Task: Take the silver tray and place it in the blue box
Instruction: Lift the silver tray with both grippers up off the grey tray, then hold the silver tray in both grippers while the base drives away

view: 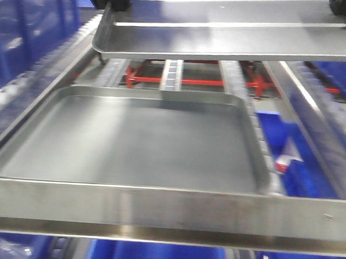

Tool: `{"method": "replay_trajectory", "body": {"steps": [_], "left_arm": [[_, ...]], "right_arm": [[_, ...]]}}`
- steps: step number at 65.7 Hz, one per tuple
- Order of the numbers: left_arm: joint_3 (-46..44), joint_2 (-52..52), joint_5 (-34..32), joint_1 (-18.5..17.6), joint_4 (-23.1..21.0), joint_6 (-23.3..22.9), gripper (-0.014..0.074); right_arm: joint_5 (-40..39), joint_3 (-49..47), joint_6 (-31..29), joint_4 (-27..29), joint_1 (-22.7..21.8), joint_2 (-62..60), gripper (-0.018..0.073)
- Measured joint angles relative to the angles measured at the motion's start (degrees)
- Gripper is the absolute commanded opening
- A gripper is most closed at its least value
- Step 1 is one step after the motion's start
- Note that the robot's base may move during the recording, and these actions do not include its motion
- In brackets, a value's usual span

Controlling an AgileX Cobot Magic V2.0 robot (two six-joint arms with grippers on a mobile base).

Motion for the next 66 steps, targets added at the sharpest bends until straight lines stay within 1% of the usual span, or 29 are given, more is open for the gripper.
{"method": "replay_trajectory", "body": {"steps": [66], "left_arm": [[0.0,0.0,0.1,0.0,0.0,0.0,-0.0104]], "right_arm": [[0.0,0.0,0.0,0.0,0.0,0.0,0.006]]}}
